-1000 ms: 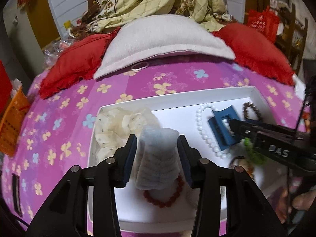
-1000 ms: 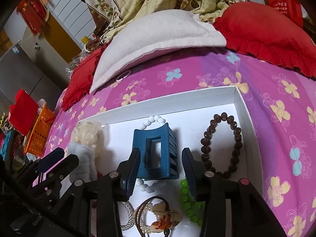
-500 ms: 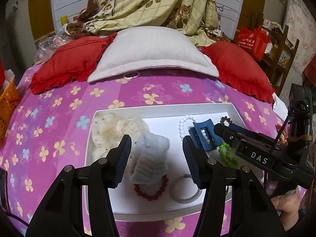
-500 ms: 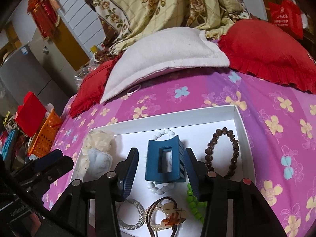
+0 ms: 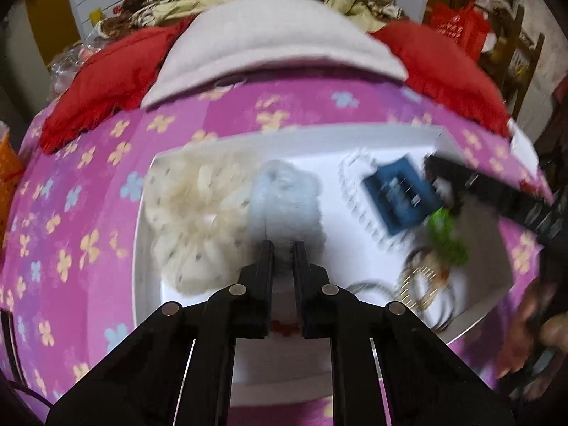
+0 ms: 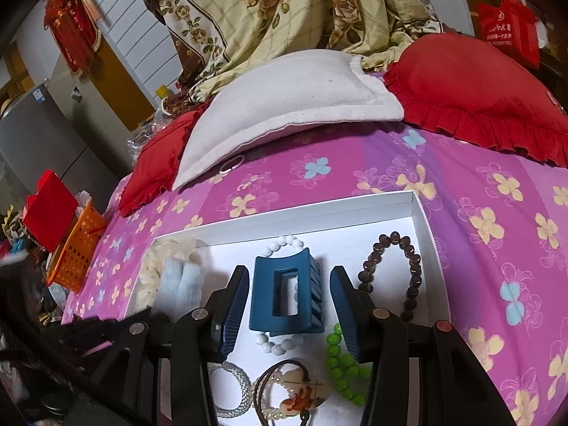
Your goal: Organize jewelry
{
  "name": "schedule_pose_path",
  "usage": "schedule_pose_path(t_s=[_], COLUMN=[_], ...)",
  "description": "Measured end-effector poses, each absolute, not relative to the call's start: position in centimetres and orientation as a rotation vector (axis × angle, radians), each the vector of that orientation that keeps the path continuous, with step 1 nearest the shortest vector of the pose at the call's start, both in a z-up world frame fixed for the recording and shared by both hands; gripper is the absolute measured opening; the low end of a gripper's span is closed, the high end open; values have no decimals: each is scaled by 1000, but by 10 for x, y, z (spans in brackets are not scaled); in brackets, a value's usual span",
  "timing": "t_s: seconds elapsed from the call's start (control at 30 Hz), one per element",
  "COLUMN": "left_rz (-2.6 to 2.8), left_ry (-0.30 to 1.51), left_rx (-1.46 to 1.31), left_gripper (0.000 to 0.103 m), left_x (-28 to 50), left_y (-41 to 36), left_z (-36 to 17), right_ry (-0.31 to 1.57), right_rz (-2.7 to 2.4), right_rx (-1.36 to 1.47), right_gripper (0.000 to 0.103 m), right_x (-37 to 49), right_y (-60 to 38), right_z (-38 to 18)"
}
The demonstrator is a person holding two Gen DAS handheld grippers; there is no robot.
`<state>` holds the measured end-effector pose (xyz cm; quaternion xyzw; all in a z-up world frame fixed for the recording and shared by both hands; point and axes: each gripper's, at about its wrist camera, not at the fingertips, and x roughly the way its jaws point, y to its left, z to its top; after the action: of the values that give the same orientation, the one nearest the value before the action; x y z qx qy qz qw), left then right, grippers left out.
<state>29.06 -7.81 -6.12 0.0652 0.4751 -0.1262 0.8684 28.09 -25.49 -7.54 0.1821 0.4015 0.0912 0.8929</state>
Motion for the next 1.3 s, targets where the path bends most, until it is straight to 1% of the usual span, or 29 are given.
schedule_pose_path(t_s=[0.2, 0.33, 0.37, 0.4, 0.47, 0.53, 0.73, 0.8, 0.83, 0.87, 0.9, 0.97, 1.07, 1.23, 1.3], left_rz=[-233, -269, -275, -272, -245, -200, -82, -44, -26, -10, 11, 47, 27, 18, 14], left_ry=[936, 949, 936, 917, 854, 789, 640, 583, 546, 507, 457, 422, 417, 371, 382], left_rx=[192, 137, 127, 128, 154, 181, 149, 142, 141, 140, 140, 150, 121, 87, 68], left_gripper=[11, 15, 21, 26, 45, 53, 54, 62, 73, 81, 83, 87, 91, 94, 94], left_x=[308, 308, 304, 298, 279, 260, 200, 178, 166, 153, 137, 113, 86, 51, 42], left_y=[-101, -94, -91, -88, -81, -73, -35, -25, -20, -17, -12, -7, -2, 4, 8], left_z=[-53, -46, -42, -37, -25, -16, 13, 23, 28, 33, 38, 44, 48, 52, 51], right_ry=[833, 813, 806, 802, 792, 781, 717, 678, 664, 651, 641, 626, 632, 660, 665], right_rz=[186, 192, 192, 192, 194, 195, 155, 129, 121, 113, 104, 90, 82, 80, 82], right_rx=[403, 406, 405, 404, 398, 373, 240, 215, 203, 190, 177, 147, 137, 114, 99], right_gripper=[45, 45, 45, 45, 45, 45, 45, 46, 46, 47, 50, 56, 56, 57, 58], right_x=[282, 279, 277, 276, 271, 262, 217, 195, 186, 177, 168, 145, 117, 71, 59], right_y=[-261, -261, -261, -260, -257, -250, -229, -225, -223, -222, -220, -213, -205, -186, -178], right_z=[-76, -69, -67, -66, -61, -57, -44, -40, -39, -38, -38, -42, -50, -67, -71])
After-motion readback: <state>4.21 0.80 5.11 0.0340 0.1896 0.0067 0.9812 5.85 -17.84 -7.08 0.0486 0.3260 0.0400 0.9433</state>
